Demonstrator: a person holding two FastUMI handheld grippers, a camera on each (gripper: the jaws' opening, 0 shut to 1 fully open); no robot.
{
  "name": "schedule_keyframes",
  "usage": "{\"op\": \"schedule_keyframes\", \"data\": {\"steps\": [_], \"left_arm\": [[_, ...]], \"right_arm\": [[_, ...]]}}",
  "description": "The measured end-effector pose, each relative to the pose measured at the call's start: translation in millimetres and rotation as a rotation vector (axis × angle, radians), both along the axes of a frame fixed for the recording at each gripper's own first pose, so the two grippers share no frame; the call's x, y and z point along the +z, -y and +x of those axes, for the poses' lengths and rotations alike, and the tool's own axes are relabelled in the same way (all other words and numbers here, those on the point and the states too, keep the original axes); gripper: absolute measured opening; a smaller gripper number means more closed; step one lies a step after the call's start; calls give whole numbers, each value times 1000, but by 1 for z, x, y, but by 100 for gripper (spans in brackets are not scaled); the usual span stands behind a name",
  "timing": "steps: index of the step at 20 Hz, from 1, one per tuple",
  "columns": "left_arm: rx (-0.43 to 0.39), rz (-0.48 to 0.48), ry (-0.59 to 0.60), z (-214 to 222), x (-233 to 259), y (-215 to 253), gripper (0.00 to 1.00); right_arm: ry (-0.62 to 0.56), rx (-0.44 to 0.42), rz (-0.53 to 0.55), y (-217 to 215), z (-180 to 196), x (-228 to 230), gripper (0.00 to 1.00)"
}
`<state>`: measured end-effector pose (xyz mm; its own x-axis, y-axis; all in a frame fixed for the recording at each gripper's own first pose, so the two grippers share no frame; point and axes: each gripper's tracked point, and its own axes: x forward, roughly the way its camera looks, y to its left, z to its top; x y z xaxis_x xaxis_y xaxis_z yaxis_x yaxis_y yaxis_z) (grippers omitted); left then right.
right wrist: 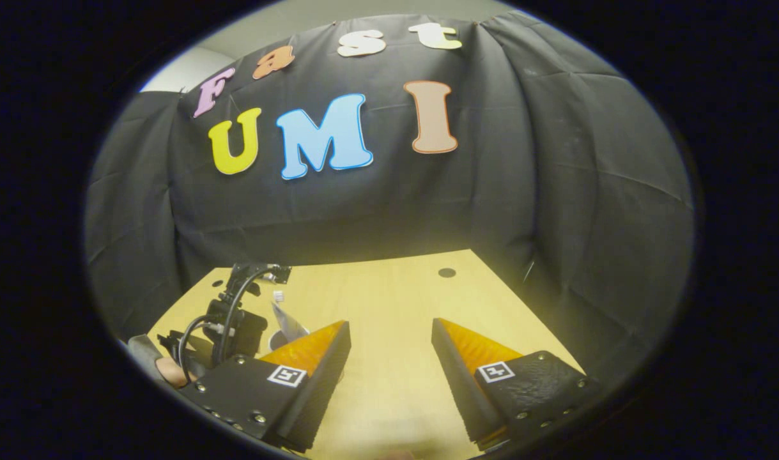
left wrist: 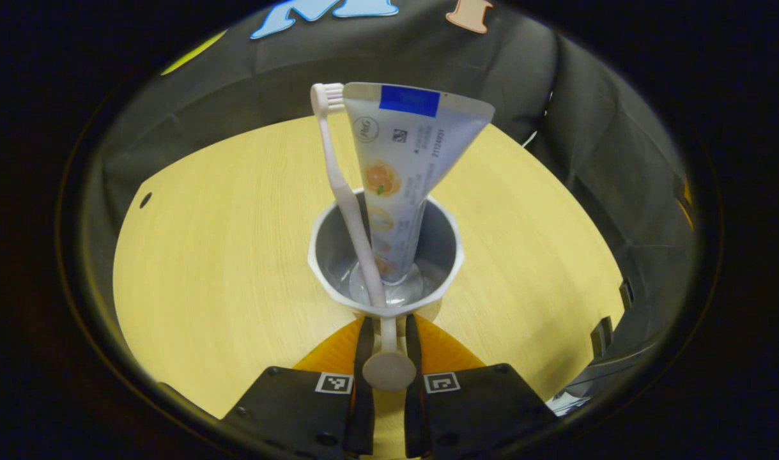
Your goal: Put the toothbrush and toothpaste on the desktop into the cup, then pick up the cup and place it on the coaster on the desktop.
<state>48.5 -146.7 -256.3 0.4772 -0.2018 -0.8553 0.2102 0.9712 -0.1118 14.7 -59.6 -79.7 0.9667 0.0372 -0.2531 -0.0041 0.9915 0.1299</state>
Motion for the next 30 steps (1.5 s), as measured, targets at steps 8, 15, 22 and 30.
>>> {"op": "schedule_keyframes", "data": {"steps": [8,15,22,30], "left_arm": [[15,59,3,-1,-3,3,30],[74,40,81,-10,19,4,42],[158,-33,272,-24,80,-7,65],[281,-105,616,-24,190,-57,76]], "right_arm": [[11,37,-7,13,-3,2,82],[20,97,-28,7,-1,5,82],[60,136,-60,-8,0,21,82],[175,164,-108,-45,5,69,82]]}}
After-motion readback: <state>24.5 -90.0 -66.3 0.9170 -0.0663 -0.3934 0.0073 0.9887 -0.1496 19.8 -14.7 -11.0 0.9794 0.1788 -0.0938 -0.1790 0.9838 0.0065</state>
